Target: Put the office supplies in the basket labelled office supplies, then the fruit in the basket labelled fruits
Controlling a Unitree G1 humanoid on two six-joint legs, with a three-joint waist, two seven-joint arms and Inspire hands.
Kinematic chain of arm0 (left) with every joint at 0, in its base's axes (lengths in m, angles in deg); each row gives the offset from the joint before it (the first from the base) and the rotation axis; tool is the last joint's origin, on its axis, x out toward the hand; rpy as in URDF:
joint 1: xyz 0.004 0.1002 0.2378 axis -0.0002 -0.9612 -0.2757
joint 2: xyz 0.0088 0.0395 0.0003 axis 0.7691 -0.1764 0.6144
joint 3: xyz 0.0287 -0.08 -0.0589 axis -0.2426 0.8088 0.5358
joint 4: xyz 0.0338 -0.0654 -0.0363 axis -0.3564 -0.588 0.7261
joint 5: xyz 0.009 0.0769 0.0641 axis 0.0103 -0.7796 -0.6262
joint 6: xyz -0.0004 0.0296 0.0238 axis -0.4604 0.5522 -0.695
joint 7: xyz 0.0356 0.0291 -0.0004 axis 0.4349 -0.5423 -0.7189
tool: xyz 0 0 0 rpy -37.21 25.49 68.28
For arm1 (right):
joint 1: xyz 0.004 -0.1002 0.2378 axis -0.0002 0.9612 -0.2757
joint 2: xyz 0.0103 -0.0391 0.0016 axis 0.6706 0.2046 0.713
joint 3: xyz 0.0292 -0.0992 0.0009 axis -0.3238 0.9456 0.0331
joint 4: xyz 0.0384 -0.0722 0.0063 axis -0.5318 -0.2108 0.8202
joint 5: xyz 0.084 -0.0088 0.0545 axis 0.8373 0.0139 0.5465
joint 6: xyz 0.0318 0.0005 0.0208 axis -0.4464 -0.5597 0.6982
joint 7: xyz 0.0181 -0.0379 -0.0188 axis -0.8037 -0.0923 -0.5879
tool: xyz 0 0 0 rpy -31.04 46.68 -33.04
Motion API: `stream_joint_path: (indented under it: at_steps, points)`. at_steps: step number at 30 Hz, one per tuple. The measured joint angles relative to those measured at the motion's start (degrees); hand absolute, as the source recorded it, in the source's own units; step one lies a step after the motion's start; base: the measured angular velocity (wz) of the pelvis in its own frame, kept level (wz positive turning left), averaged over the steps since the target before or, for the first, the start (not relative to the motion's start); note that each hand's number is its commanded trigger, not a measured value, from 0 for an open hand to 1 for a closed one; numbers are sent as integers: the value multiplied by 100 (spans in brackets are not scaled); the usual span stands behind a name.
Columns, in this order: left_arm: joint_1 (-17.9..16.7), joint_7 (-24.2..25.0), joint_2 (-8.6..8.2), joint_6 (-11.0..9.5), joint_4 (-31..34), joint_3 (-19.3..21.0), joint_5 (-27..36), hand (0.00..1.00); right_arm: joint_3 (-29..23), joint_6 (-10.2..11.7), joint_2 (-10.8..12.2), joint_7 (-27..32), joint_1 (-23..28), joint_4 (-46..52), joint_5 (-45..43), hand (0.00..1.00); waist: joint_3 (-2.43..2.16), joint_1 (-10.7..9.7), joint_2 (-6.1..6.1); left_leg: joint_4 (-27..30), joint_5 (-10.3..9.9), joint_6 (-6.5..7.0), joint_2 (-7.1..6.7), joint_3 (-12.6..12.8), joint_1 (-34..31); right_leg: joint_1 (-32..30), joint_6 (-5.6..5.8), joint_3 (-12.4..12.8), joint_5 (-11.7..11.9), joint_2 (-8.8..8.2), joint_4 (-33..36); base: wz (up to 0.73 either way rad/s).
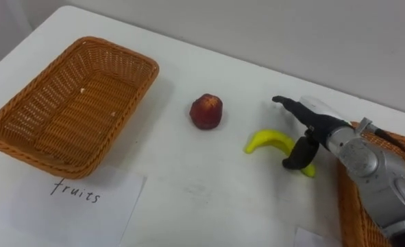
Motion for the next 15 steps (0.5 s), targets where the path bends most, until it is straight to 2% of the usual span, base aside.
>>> stream_joint_path:
  at_steps: [5, 15]
  points:
    - [14, 0, 3, -16, -59, -113, 2, 0, 109, 58, -1, 85, 1, -74, -17, 0, -26, -2, -37, -4, 6, -6, 0, -4, 7, 12, -3, 3, 2, 7, -1, 0]
    - [61, 36, 13, -17, -209, -226, 1, 0, 267, 59, -6, 86, 2, -71, -123, 0, -18, -4, -29, -30, 8, -10, -1, -31, 78, 76, -5, 0, 3, 10, -4, 0]
